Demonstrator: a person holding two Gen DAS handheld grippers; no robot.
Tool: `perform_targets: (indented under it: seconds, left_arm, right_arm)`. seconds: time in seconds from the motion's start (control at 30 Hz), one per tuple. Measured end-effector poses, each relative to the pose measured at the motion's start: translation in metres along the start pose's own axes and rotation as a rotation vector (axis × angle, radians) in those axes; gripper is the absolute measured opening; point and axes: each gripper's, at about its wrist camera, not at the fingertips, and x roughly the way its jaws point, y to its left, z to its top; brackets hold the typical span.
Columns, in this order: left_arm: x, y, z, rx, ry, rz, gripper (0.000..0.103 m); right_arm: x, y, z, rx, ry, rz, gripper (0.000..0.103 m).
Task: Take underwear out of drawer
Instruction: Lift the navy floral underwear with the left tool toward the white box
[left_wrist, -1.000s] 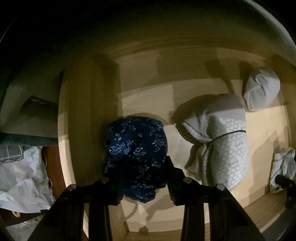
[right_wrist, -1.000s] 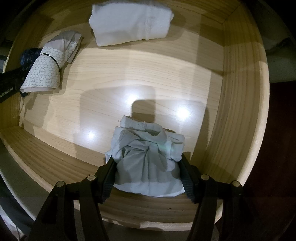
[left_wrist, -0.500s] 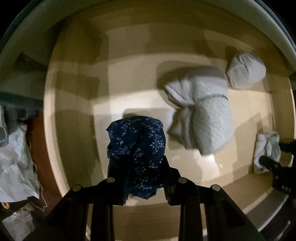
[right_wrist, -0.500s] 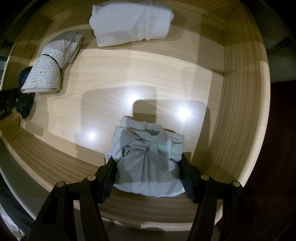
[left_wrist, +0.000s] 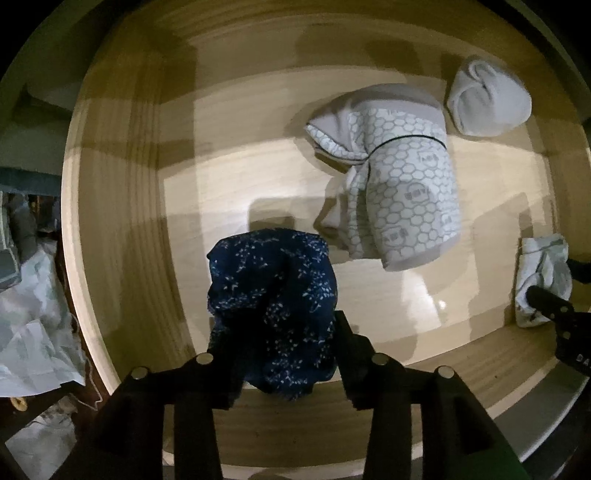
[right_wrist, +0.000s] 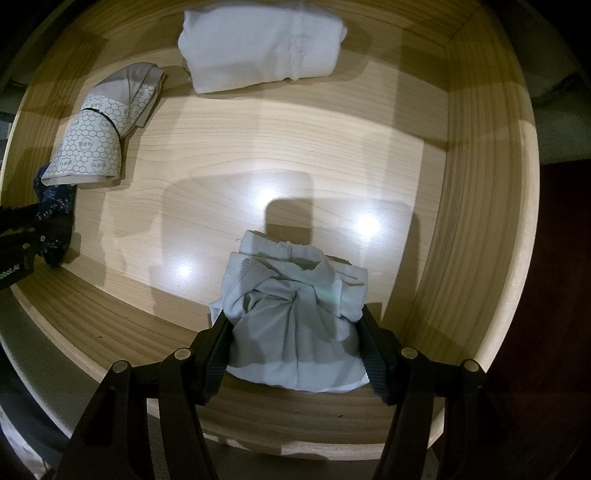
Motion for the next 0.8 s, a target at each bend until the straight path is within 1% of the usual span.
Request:
perform_targets:
  seconds: [0.13, 0.17, 0.2, 0.23, 0.33, 0.4, 0.6, 0.8]
  left_arm:
    - [0.000, -0.005, -0.002, -0.005, -0.006, 0.012, 0.043]
    - [0.000, -0.006, -0.003, -0.008, -0.010, 0.012, 0.041]
    - [-0.001, -0.007, -0.003, -0.014, -0.014, 0.024, 0.034]
    - [0.005, 0.008, -0.001, -0.017, -0.016, 0.025, 0.031]
    - [0.002, 0.013, -0.003, -0.028, -0.027, 0.004, 0.024]
    - [-0.002, 0.016, -0.005, -0.032, -0.038, 0.001, 0.021]
    - [-0.018, 0.013, -0.015, -0.017, -0.076, -0.005, 0.020]
    - [-0.049, 0.018, -0.024, -0.007, -0.154, -0.023, 0.020]
  right_arm:
    - [0.000, 0.000, 0.000, -0.002, 0.000, 0.000, 0.060]
    - [0.000, 0.000, 0.000, -0.002, 0.000, 0.000, 0.060]
    - [0.000, 0.000, 0.000, -0.002, 0.000, -0.001, 0.060]
    - [0.000, 0.000, 0.000, -0.001, 0.000, 0.000, 0.060]
    - [0.000, 0.000, 0.000, -0.001, 0.001, 0.000, 0.060]
    - [0.000, 0.000, 0.000, -0.001, 0.001, 0.000, 0.060]
    - [-0.001, 0.000, 0.001, -0.001, 0.002, -0.001, 0.060]
    - [-0.001, 0.000, 0.001, 0.000, 0.002, -0.001, 0.060]
